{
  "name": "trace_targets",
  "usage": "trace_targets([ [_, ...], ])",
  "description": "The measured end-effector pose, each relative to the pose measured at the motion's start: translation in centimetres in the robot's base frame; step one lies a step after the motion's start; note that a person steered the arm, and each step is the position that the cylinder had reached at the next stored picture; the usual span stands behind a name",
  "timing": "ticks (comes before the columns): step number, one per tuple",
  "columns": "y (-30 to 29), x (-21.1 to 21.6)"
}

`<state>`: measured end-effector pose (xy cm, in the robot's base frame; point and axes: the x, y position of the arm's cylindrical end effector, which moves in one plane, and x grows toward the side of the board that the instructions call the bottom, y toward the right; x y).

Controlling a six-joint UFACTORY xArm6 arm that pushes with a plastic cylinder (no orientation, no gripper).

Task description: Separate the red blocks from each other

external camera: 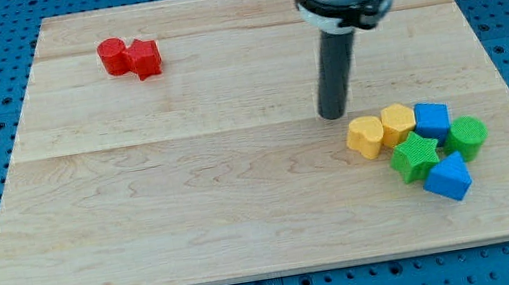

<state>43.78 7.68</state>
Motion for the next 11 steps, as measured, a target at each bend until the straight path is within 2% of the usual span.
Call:
trace_targets([
  [2, -13.9, -1.6],
  [4, -28.5, -5.3],
  [5, -33.3, -8.5],
  [6, -34.2, -12.1],
  [7, -34.0, -13.7],
  [10, -30.8, -16.3],
  [11, -28.0, -16.4],
])
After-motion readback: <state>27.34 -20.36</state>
